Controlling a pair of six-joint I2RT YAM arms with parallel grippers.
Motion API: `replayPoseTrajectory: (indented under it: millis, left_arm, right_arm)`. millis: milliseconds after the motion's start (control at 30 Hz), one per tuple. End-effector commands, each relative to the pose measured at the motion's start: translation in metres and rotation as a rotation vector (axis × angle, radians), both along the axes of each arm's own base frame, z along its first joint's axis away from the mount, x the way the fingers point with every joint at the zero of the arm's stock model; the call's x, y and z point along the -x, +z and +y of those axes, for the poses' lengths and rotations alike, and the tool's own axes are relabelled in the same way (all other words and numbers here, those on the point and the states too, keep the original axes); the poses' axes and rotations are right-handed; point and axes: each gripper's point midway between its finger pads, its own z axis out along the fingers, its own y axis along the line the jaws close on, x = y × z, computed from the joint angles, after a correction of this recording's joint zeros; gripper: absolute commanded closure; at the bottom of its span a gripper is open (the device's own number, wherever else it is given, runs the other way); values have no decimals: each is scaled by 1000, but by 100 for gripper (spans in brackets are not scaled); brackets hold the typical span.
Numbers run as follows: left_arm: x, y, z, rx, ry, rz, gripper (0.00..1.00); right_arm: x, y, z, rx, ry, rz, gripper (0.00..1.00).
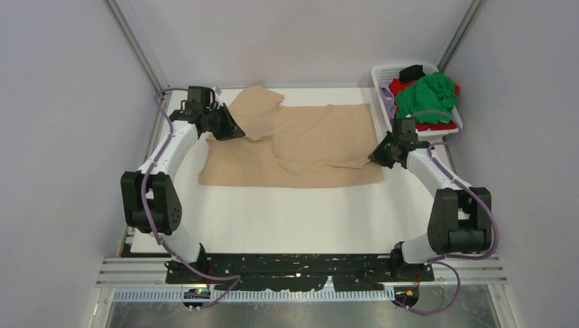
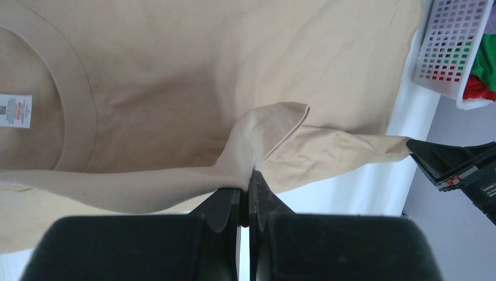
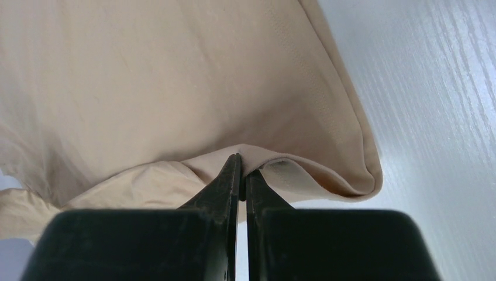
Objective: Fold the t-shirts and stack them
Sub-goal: Fold the flattened tshirt in 1/3 of the way
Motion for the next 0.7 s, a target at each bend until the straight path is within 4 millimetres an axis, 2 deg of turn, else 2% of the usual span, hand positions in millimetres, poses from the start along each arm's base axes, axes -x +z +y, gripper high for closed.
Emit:
replayPoseTrajectory:
  millis: [0, 233, 367, 400, 467, 500, 567, 600, 633, 667]
  left_arm:
    - [-29, 20, 8, -13, 2, -92, 100]
    - [-51, 3, 13, -7, 6, -60, 100]
    - [-67, -12, 13, -12, 8, -27, 100]
    - [-72, -16, 15, -20, 15, -18, 98]
    - [-87, -19, 20, -50, 47, -24, 82]
    - [-96, -20, 25, -67, 70, -26, 64]
    - [-114, -20, 36, -85, 123, -21, 15]
    - [-121, -20, 39, -79, 135, -11, 2]
    - [-125, -15, 39, -62, 128, -11, 1]
    - [-127, -9, 39, -55, 126, -13, 1]
  right_arm:
    - [-36, 20, -5, -15, -70, -102, 95]
    - [-52, 10, -9, -10, -114, -102, 92]
    - [-59, 2, -37, 35, -239, -112, 86]
    - [-61, 0, -43, 49, -265, -122, 80]
    - [-65, -2, -51, 54, -311, -142, 70]
    - [-67, -2, -53, 51, -330, -149, 66]
    - [-75, 4, -56, 49, -328, -174, 59]
    - [-77, 7, -55, 49, -313, -183, 51]
    - [-78, 13, -54, 60, -291, -195, 48]
    - [-76, 14, -53, 72, -257, -194, 40]
